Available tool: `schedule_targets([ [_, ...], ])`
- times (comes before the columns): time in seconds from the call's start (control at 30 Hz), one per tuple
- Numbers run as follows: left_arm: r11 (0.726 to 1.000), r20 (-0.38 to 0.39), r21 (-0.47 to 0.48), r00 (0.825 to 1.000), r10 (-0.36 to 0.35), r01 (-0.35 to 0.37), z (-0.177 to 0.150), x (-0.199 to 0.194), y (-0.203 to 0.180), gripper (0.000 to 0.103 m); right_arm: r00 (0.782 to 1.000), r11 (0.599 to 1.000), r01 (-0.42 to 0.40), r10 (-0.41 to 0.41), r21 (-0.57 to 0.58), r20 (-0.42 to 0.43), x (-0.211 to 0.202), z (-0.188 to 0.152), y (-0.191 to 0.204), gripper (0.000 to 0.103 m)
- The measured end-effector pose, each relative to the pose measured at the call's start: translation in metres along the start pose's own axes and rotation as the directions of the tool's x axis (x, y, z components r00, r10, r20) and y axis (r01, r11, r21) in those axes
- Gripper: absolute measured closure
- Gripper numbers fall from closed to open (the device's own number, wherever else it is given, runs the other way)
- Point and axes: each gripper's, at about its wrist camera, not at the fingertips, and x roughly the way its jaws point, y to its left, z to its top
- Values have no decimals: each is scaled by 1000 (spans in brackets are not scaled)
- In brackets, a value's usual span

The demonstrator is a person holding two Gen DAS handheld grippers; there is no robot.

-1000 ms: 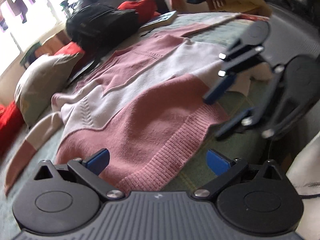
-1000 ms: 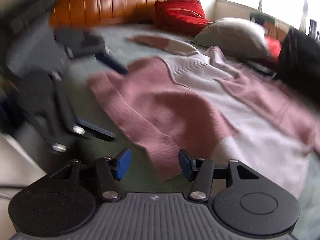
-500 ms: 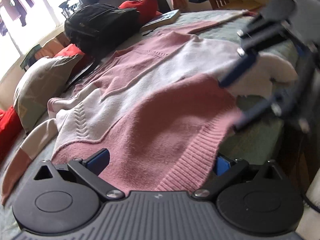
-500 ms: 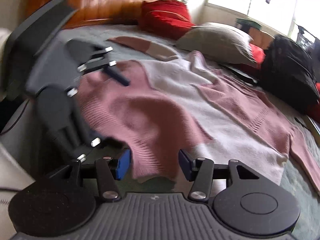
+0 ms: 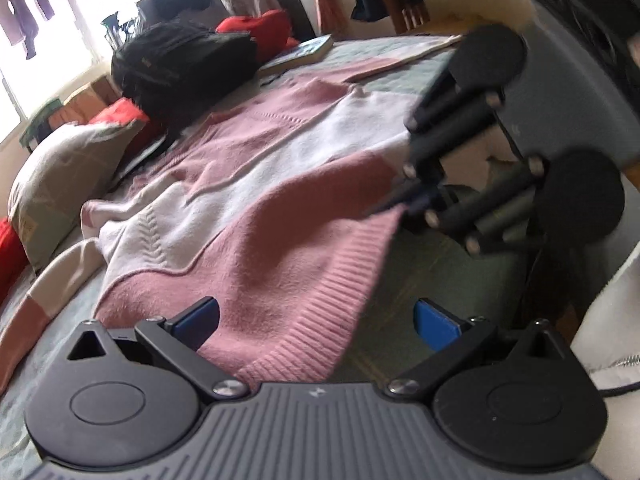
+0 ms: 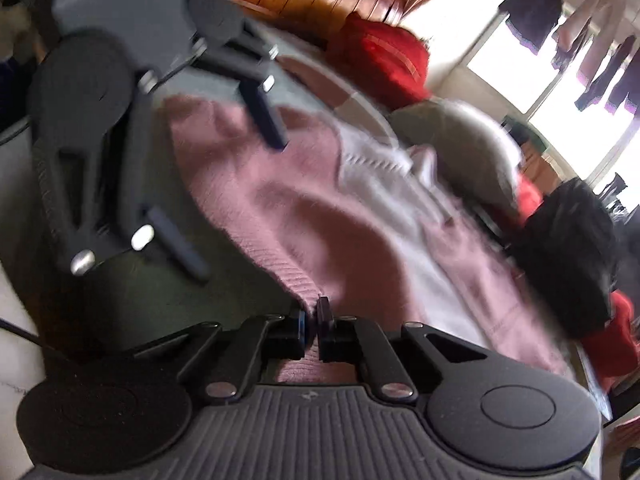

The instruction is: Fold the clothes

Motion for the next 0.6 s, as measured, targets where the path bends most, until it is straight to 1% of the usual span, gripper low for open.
schedule_targets([
  [0.07, 999, 7, 19, 999, 41, -42, 2, 4, -4, 1, 1000, 999, -10, 8, 46, 30, -11, 6, -11, 96],
  [0.17, 988, 7, 49, 989, 149, -150, 6, 12, -5, 1, 997, 992, -36, 27, 122, 75, -29, 13, -28, 96],
  [0.2, 979, 1, 57, 980, 198, -198, 7, 15, -4, 1, 995, 987, -55, 42, 151, 86, -34, 15, -34, 96],
  [0.27, 953, -13, 66, 955, 296, -295, 9, 17, -2, 1, 991, 972, -100, 78, 213, 110, -46, 17, -46, 96],
  [0.3, 941, -17, 65, 943, 333, -332, 10, 14, 0, 1, 988, 962, -131, 106, 240, 114, -50, 16, -50, 96],
  [0.33, 934, -9, 61, 936, 352, -351, 11, 9, 1, 1, 984, 950, -162, 135, 265, 117, -52, 14, -54, 96],
  [0.4, 934, 33, 49, 936, 352, -353, 10, -12, 3, 1, 972, 923, -232, 206, 308, 116, -56, 10, -61, 96],
  [0.47, 943, 43, 41, 943, 329, -331, 8, -30, 4, 1, 957, 901, -290, 278, 324, 82, -51, 2, -57, 95],
  [0.53, 967, 15, 28, 967, 253, -254, 3, -43, 8, 1, 936, 875, -343, 348, 340, 48, -45, -5, -52, 95],
  [0.6, 981, -11, 13, 981, 195, -195, -4, -50, 9, 1, 933, 874, -337, 359, 350, 1, -39, -12, -46, 94],
])
